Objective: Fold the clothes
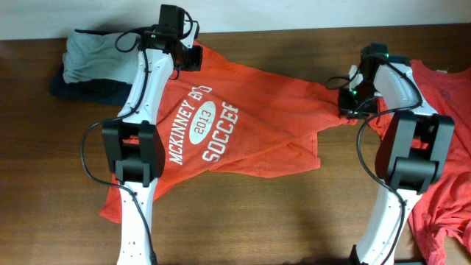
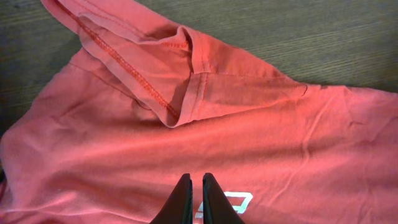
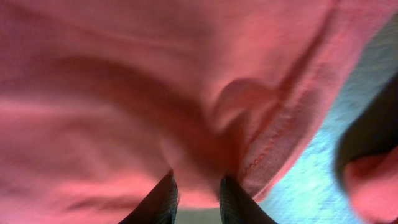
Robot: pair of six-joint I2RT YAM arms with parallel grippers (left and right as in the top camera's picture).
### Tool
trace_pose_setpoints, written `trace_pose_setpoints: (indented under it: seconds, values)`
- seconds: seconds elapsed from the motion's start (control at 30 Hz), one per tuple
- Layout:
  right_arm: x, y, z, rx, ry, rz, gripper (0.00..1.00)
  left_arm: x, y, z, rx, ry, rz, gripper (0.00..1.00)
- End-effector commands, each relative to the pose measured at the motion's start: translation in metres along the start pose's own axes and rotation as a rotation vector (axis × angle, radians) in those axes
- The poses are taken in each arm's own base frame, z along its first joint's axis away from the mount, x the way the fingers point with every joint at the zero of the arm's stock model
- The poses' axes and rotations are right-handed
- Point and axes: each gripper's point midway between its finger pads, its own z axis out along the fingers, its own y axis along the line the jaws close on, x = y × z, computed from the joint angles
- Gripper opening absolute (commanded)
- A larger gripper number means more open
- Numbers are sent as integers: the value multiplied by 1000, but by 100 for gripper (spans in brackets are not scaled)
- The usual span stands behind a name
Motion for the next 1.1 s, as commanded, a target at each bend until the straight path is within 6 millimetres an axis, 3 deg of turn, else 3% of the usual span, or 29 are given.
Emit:
trace_pose_setpoints:
  seconds: [0.0, 0.2, 0.4, 0.77, 1.07]
  values:
    - [3, -33, 10, 93, 6, 30, 29, -13, 3, -19, -17, -40, -9, 8]
    - [-22, -45, 0, 102, -87, 51, 29, -13, 3, -19, -18, -41, -9, 8]
    - [-40, -41, -10, 85, -153, 43, 32, -15, 4, -19, -21, -50, -8, 8]
    - [-35, -17, -9, -47, -133, 34, 31, -10, 5, -5, -20, -36, -9, 8]
    - [-50, -4, -4, -36, -186, -6, 28, 11, 9, 25, -21, 27, -17, 8]
